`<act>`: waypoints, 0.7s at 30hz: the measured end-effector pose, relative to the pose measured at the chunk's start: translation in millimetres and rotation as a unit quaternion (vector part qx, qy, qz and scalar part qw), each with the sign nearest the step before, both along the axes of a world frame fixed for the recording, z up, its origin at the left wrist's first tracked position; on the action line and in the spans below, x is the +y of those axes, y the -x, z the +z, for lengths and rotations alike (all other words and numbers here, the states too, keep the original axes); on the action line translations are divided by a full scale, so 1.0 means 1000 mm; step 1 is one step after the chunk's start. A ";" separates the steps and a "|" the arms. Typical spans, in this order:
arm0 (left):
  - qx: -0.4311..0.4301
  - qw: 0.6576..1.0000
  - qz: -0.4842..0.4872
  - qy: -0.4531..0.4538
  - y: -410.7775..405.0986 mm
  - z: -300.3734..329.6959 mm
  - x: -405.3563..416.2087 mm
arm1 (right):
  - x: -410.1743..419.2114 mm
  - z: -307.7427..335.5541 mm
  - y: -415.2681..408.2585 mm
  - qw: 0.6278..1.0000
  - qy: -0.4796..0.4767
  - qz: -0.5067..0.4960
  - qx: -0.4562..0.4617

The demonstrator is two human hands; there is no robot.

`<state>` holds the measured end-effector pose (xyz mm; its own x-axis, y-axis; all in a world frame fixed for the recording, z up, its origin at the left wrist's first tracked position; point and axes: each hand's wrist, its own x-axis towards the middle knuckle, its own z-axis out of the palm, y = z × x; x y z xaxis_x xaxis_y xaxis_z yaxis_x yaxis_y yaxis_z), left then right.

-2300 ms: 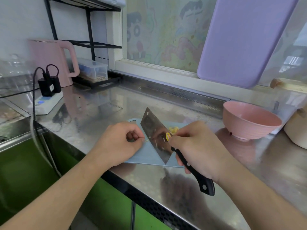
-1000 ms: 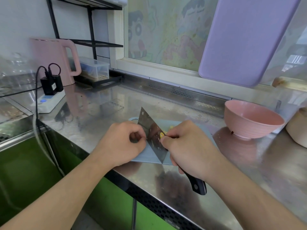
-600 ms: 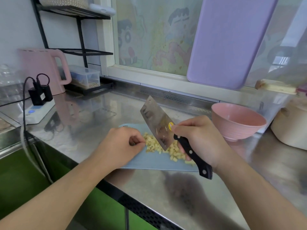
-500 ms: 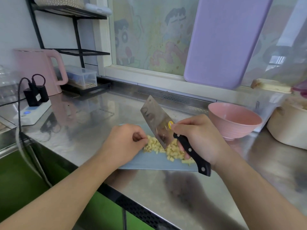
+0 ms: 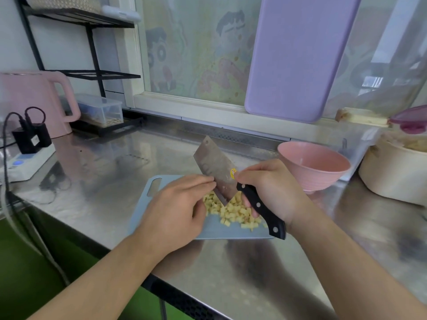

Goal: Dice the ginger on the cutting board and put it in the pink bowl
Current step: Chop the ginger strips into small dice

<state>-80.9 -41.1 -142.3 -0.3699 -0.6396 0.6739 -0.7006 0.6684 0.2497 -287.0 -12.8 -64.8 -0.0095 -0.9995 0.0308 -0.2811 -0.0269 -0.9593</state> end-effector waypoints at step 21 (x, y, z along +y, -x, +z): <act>0.107 0.990 0.052 -0.076 0.000 0.004 0.001 | 0.012 0.030 0.023 0.897 0.055 -0.172 0.403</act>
